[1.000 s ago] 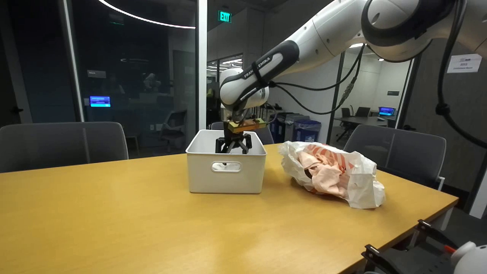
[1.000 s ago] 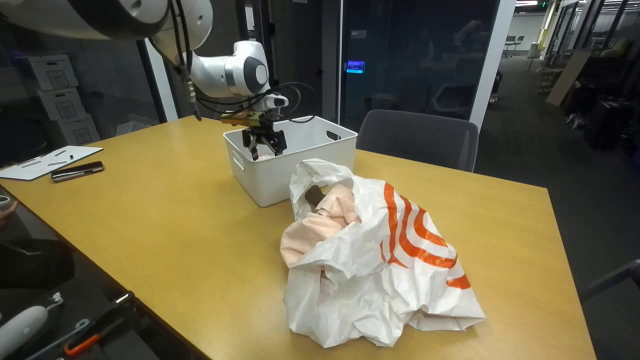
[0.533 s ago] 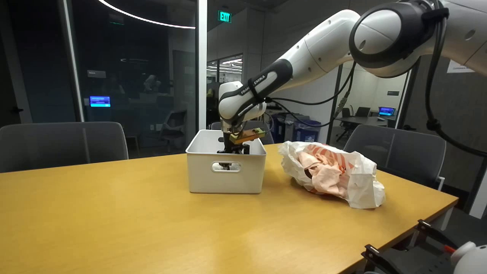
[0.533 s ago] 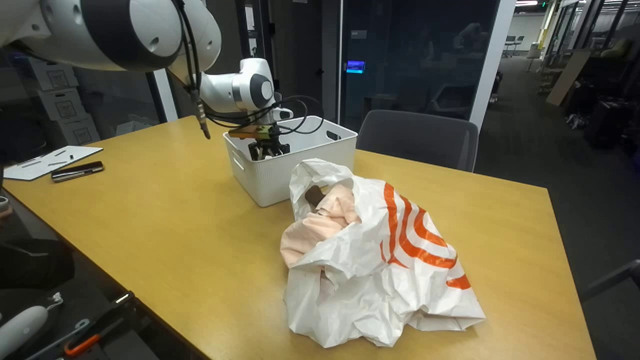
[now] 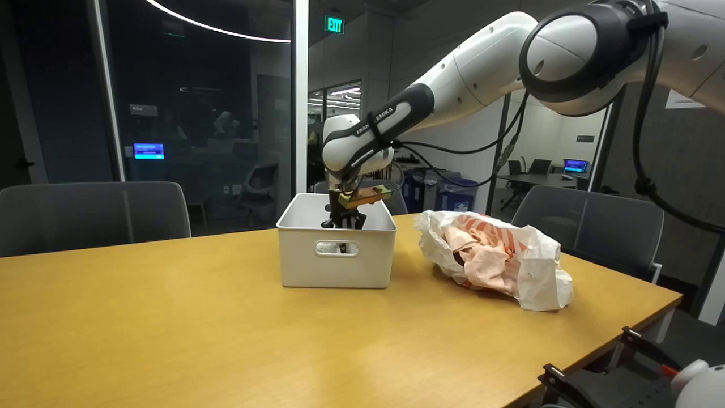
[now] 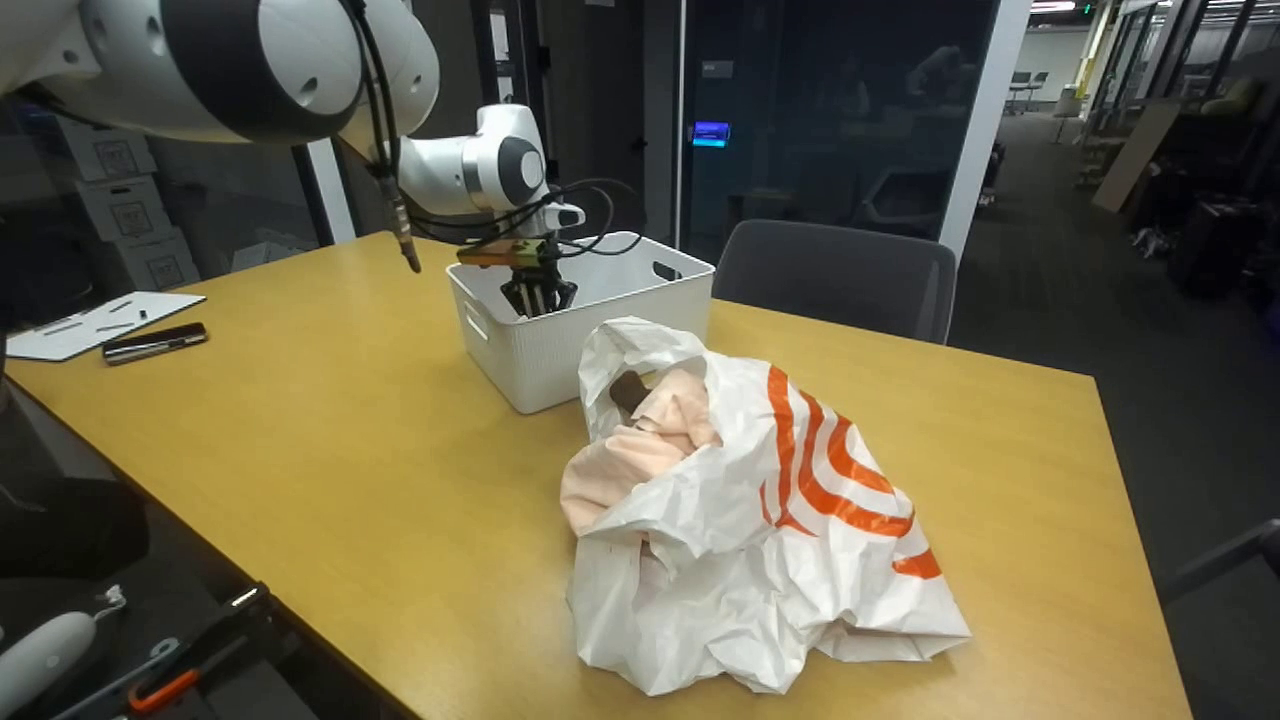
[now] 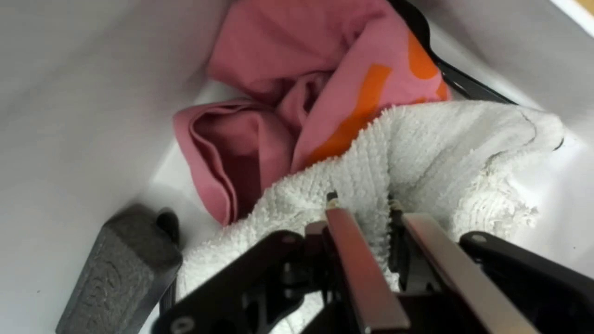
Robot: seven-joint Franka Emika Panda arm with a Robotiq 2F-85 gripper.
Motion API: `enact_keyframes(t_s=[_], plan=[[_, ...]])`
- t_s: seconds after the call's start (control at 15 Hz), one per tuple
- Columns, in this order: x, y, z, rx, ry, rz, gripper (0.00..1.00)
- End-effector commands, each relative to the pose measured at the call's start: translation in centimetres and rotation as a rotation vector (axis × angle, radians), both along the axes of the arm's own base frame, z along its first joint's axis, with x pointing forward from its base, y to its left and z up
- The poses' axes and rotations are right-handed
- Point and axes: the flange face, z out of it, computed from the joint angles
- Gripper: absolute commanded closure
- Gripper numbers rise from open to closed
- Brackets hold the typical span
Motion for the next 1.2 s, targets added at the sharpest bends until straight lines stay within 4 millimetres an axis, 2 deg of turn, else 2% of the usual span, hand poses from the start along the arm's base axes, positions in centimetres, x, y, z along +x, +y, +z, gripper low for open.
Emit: enact_keyframes(t_s=[0.0,0.27,0.47,0.73,0.93,1.13], plan=[[0.0,0.9,4.5,-0.005,-0.069,-0.008,0.93],[-0.5,1.6,10.1,-0.011,-0.195,-0.048,0.94],[-1.7,1.4,14.5,-0.021,-0.318,-0.104,0.93],[-4.6,0.3,19.9,-0.049,-0.490,-0.222,0.93],[-7.6,-0.4,23.1,-0.080,-0.619,-0.310,0.93],[-11.3,-1.5,25.4,-0.099,-0.717,-0.421,0.93]])
